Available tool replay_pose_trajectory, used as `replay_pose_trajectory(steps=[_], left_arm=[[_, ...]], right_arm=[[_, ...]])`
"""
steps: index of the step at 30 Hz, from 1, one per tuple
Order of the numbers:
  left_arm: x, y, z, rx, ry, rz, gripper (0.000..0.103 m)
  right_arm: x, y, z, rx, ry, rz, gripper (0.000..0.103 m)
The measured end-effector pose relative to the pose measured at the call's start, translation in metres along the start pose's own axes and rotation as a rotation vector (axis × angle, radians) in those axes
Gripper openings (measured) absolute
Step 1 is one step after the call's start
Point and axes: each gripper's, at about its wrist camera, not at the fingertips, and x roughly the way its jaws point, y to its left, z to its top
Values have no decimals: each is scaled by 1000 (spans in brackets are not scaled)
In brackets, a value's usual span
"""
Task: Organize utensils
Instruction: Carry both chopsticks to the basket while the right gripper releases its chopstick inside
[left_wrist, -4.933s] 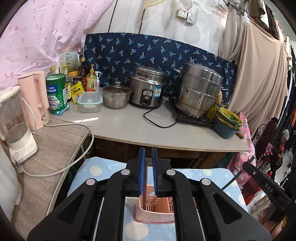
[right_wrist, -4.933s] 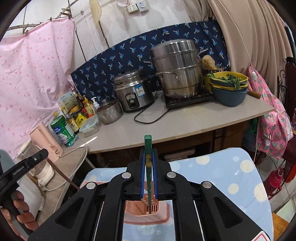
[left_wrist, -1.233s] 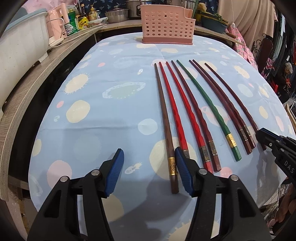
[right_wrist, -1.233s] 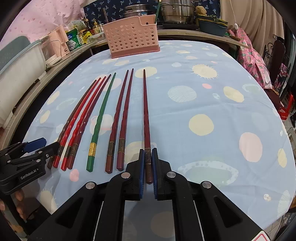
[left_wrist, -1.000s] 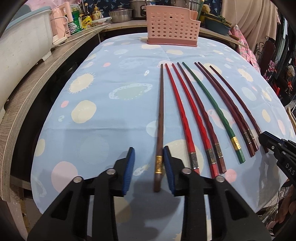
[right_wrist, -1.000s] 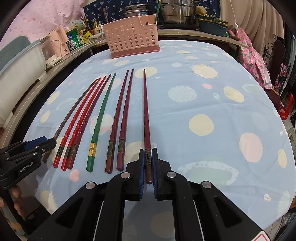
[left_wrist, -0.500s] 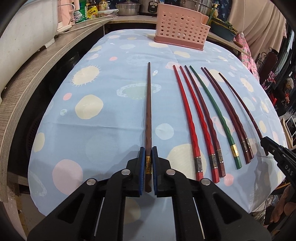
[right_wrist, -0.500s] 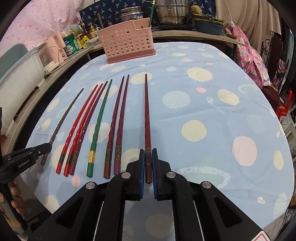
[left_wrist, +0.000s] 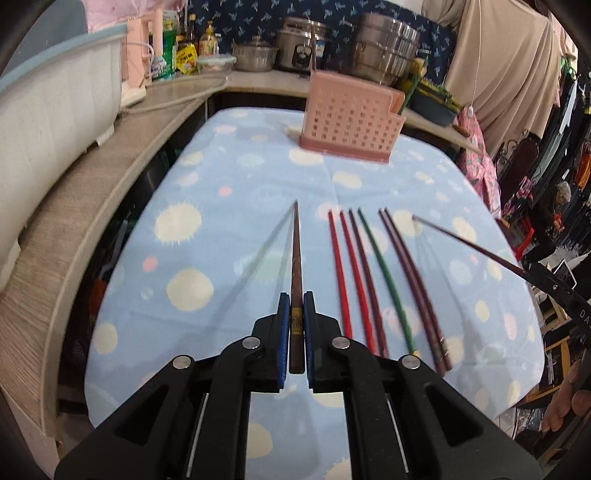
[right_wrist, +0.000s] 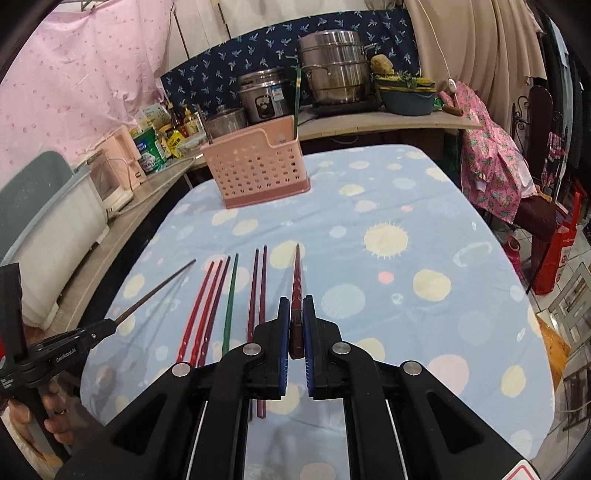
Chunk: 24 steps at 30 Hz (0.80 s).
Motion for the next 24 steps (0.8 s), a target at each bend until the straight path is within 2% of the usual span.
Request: replay_pose_trajectory(steps=[4, 10, 21, 24], left_arm=[[-11, -2, 28, 4, -65, 2, 7], [-21, -3, 73, -7, -140, 2, 7], [-28, -15, 150, -8, -219, -20, 7], [-29, -15, 169, -27, -229, -47, 7]], right_arm=[[-9, 3, 30, -10, -59, 4, 7], [-6, -1, 65, 18, -104, 36, 7], [4, -8, 122, 71, -159, 87, 7], [5, -7, 139, 75, -178, 96, 6]])
